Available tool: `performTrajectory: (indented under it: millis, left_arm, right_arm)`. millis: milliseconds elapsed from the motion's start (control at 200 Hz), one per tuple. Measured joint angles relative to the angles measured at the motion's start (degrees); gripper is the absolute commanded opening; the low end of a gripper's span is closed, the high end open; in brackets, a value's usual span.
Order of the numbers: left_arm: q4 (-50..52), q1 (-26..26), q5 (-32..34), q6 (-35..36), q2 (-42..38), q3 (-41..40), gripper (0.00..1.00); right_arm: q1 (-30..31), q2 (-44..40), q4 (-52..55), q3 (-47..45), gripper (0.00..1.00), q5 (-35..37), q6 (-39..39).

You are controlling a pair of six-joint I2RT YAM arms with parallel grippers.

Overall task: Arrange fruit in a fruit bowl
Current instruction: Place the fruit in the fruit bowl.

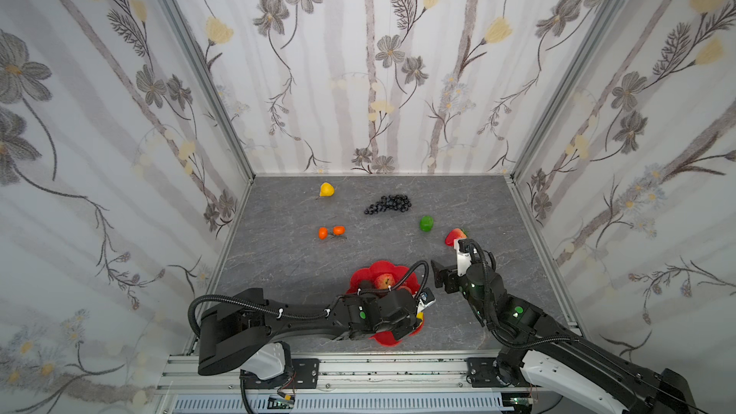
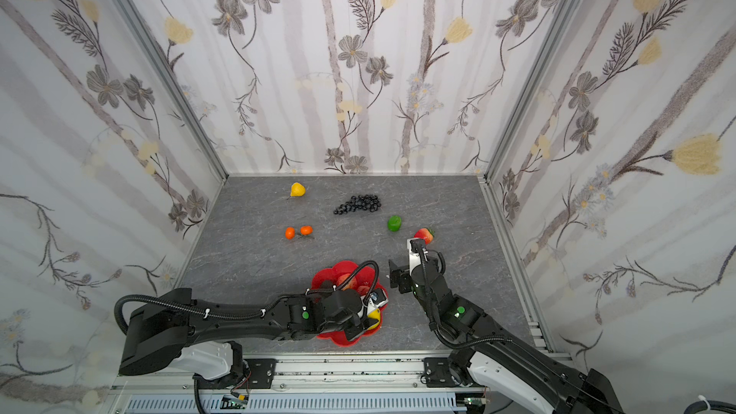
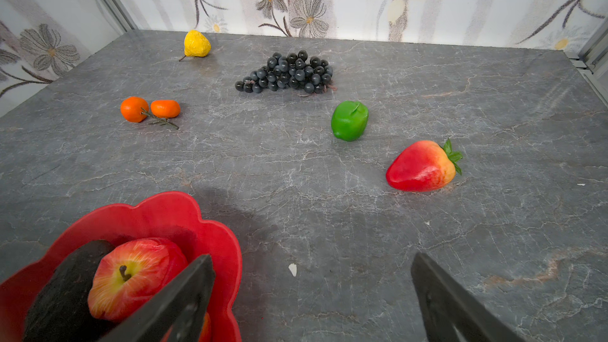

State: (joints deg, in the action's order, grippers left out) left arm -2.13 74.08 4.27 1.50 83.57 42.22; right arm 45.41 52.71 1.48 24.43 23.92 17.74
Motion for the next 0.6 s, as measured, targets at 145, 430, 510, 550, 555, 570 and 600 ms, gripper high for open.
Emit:
performTrajectory:
  millis: [145,430,510,550,555,570,600]
  left_arm:
    - [-2.2,-0.4,-1.0,0.0,-0.4,-1.9,0.47]
    - [-5.9,-1.0,-2.4,0.0,-0.7,-4.1,0.5]
    - [-6.8,-1.1,-2.4,0.0,-0.7,-4.4,0.52]
    - [-7.2,-1.2,-2.4,0.0,-0.6,-4.5,0.54]
    - [-7.2,-1.2,-2.5,0.0,-0.6,-4.5,0.54]
    - [-7.3,-1.2,-2.5,0.0,-0.6,-4.5,0.55]
    - [-7.5,-1.3,-2.6,0.0,-0.6,-4.6,0.56]
  right_arm:
    - [-0.1,0.1,0.0,0.0,0.94,0.0,0.0]
    - [-0.2,0.6,0.0,0.0,0.94,0.0,0.2]
    - [-0.2,0.9,0.0,0.0,0.94,0.0,0.2]
    - [-0.3,0.9,0.0,0.0,0.94,0.0,0.2]
    - [-0.3,0.9,0.0,0.0,0.94,0.0,0.2]
    - [-0.3,0.9,0.0,0.0,0.94,0.0,0.2]
    - [-0.3,0.9,0.0,0.0,0.94,0.0,0.2]
